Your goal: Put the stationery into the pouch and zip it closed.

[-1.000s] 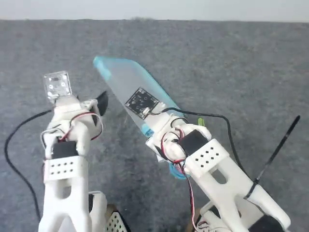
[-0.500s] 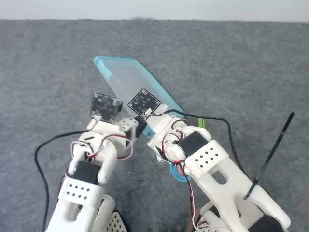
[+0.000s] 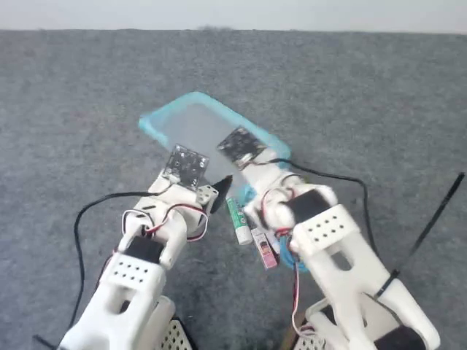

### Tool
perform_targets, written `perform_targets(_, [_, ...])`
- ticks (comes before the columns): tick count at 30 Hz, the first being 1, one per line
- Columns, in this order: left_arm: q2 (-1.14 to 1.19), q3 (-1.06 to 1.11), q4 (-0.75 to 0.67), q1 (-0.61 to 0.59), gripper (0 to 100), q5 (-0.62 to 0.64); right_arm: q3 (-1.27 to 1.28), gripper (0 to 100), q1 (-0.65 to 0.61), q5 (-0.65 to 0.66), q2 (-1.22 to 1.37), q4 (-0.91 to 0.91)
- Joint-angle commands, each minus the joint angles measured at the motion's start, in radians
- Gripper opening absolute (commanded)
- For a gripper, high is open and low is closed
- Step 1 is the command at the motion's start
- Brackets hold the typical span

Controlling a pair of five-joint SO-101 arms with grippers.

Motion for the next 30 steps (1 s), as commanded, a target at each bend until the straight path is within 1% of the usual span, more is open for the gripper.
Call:
perform_targets(1, [0.14, -0.079, -0.037, -0.031, 25, -0.012, -0.072, 0.6, 0.074, 0.041, -0.007, 0.027])
perform_targets(6, [0.308, -0.171, -0.038, -0.081, 25, -0.012, -0.069, 0.6, 0.081, 0.041, -0.007, 0.03])
perform_targets(9, [0.327, -0.203, -0.037, -0.129, 25, -0.008, -0.071, 0.6, 0.077, 0.041, -0.007, 0.042])
perform_targets(11, [0.298, -0.203, -0.031, -0.143, 25, -0.008, -0.071, 0.6, 0.077, 0.043, -0.007, 0.042])
perform_targets(13, [0.233, -0.193, 0.009, -0.137, 25, -0.009, -0.071, 0.6, 0.077, 0.046, -0.007, 0.042])
perform_targets(16, [0.074, -0.173, 0.132, -0.094, 29, -0.008, -0.069, 0.6, 0.077, 0.046, -0.015, 0.038])
perform_targets(18, [-0.069, -0.15, 0.227, -0.044, 31, -0.006, -0.069, 0.6, 0.076, 0.043, -0.019, 0.035])
perform_targets(22, [-0.385, -0.099, 0.407, 0.063, 31, -0.009, -0.069, 0.6, 0.076, 0.038, -0.021, 0.016])
perform_targets(24, [-0.522, -0.085, 0.48, 0.095, 31, -0.011, -0.069, 0.6, 0.074, 0.037, -0.031, -0.001])
perform_targets(27, [-0.646, -0.074, 0.542, 0.1, 31, -0.011, -0.069, 0.6, 0.038, 0.037, -0.096, 0.01])
perform_targets(30, [-0.654, -0.067, 0.545, 0.098, 31, -0.012, -0.069, 0.6, -0.036, 0.038, -0.191, 0.068])
